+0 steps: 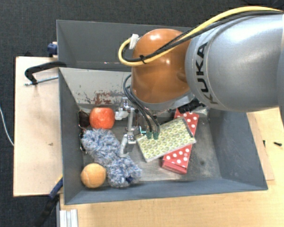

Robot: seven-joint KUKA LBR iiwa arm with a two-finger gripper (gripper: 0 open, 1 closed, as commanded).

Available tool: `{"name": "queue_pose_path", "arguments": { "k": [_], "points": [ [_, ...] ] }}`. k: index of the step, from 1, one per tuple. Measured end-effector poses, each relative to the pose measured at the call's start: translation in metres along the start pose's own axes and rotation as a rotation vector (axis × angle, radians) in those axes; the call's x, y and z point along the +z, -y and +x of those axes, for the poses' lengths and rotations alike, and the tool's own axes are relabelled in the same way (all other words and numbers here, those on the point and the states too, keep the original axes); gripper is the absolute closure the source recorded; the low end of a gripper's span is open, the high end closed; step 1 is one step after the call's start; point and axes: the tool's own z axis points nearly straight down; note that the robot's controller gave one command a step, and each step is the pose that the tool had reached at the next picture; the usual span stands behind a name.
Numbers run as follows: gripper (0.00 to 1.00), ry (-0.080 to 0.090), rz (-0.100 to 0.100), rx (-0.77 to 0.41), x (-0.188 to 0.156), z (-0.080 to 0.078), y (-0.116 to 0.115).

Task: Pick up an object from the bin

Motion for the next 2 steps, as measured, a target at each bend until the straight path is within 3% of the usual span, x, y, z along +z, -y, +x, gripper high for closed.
{"name": "queue_pose_path", "arguments": {
  "k": [1,2],
  "points": [
    [0.0,0.009,-0.002,0.003,-0.005,-0.002,0.001],
    [0.0,0.015,-0.004,0.004,0.042,-0.002,0.003]
  ]
}}
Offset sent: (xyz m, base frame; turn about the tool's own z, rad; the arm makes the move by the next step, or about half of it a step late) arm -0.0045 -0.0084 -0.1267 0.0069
